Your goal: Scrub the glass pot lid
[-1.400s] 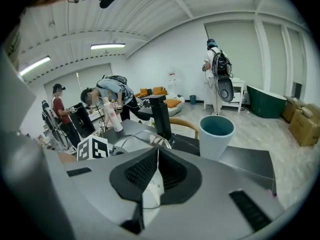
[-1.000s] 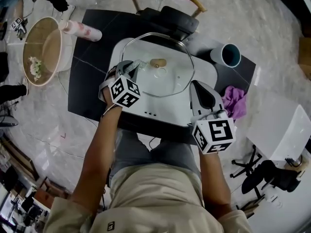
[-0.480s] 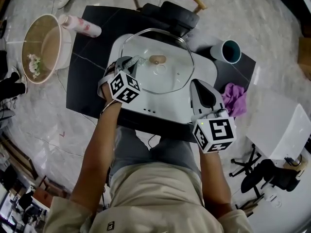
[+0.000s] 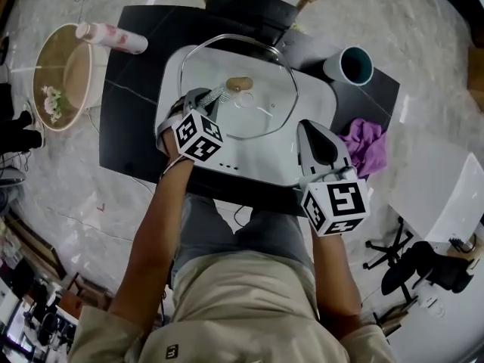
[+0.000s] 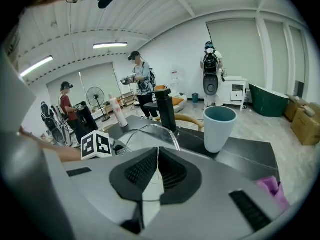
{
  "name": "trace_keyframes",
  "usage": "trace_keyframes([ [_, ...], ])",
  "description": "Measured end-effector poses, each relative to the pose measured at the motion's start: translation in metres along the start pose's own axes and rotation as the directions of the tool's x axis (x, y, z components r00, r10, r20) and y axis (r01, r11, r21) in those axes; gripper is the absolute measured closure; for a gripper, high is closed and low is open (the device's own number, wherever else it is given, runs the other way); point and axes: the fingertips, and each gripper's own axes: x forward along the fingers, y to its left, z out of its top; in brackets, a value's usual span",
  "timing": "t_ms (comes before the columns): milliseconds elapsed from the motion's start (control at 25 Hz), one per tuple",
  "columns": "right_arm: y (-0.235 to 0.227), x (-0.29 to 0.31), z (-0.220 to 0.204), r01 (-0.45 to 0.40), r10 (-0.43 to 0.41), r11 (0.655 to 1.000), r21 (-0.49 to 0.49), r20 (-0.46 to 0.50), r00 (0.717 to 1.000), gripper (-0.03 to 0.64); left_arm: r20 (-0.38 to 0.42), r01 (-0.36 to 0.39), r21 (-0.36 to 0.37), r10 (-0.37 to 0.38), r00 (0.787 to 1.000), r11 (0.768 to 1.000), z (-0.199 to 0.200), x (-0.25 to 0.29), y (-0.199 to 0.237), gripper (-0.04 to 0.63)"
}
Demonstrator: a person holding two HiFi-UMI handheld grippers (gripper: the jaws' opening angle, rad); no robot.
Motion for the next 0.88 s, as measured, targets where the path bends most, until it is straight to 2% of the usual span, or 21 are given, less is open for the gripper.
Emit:
trace_keyframes([
  [320,-0.013,-0.015,-0.014,0.025,-0.025,0.999,0.026,0.01,1.0,0.592,0.003,0.14,0.093,-0.141,0.99,0.986,0.032,0.016,-0.077,0.509],
  [560,-0.017,-0.033,-0.02,0.056,-0.057,0.997,0.044,0.029,0.998,0.592,-0.017,0.234,0.211,-0.236,0.972,0.949,0.055,0.026,-0.129,0.509],
  [720,-0.008,-0.049,-0.012,0.065,-0.068,0.997,0.048,0.058,0.996,0.592,-0.034,0.268,0.26,-0.268,0.963,0.928,0.057,0.016,-0.13,0.509],
  [880,0.001,-0.067,0.0,0.077,-0.082,0.996,0.051,0.096,0.992,0.592,-0.02,0.24,0.316,-0.246,0.969,0.918,0.06,-0.015,-0.116,0.509],
])
